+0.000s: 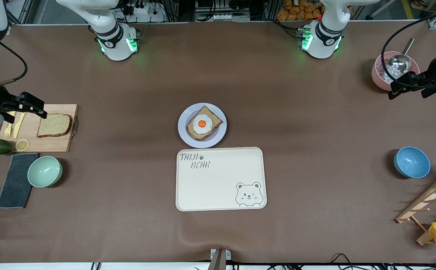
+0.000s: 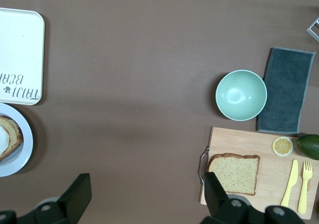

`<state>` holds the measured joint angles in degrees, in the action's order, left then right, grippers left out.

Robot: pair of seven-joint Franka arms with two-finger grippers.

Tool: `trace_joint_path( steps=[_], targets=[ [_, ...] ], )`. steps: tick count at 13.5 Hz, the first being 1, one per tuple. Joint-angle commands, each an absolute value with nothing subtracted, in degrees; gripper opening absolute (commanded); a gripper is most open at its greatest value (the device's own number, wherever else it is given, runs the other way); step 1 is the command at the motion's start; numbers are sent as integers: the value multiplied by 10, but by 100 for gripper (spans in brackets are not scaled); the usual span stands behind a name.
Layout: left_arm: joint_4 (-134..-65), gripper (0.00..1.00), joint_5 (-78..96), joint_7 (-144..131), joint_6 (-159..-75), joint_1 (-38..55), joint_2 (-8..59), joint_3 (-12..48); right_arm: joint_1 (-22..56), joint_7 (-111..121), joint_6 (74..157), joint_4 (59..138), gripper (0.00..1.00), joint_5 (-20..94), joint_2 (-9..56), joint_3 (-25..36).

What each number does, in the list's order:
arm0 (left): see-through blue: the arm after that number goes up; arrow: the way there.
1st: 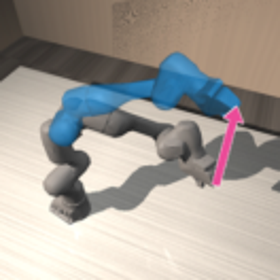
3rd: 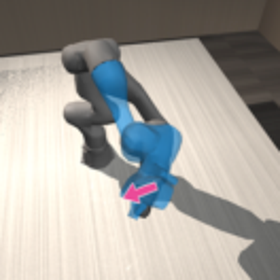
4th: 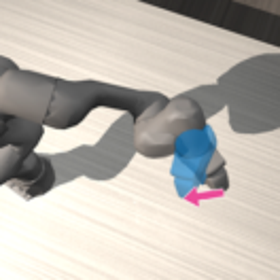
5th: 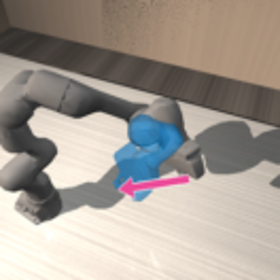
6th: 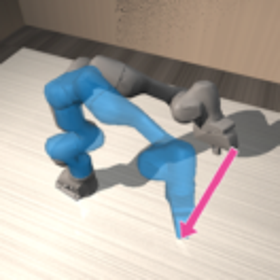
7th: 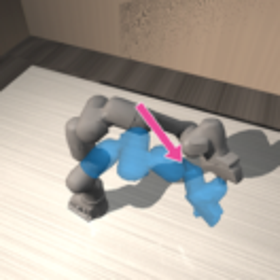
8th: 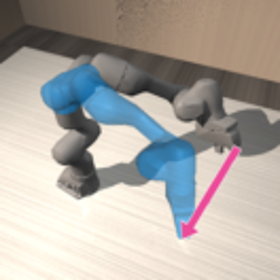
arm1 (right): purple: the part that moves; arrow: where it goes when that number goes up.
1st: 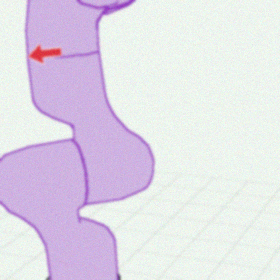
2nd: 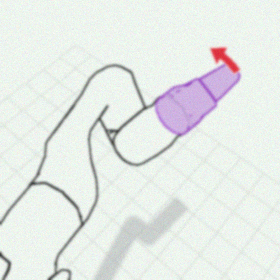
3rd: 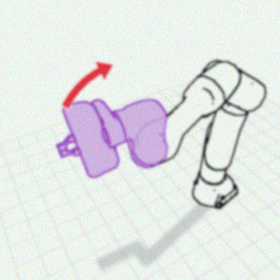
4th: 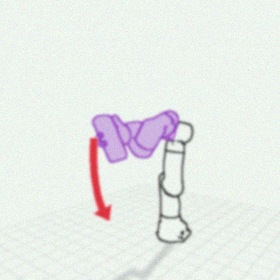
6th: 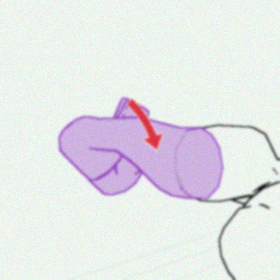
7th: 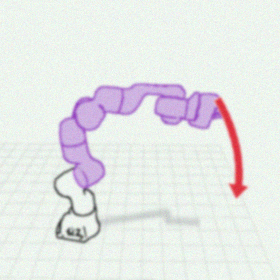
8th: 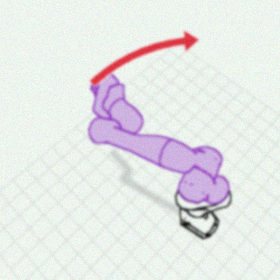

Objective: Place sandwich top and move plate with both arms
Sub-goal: 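Move the right gripper to the bread slice while the left gripper advances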

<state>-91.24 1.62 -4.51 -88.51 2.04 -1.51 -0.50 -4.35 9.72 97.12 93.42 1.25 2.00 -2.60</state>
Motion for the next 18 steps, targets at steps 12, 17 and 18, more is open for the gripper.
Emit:
trace_joint_path(
  steps=[12, 17, 18],
  targets=[
    [-911, 100, 26, -45, -882, 22, 9, -2, -47, 105, 959, 929, 100, 23, 34, -27],
    [-938, 100, 27, -46, -908, 25, 9, 2, -46, 103, 956, 930, 100, 33, 40, -27],
    [-940, 100, 27, -46, -911, 24, 9, 7, -45, 100, 956, 934, 100, 34, 40, -28]
  ],
)
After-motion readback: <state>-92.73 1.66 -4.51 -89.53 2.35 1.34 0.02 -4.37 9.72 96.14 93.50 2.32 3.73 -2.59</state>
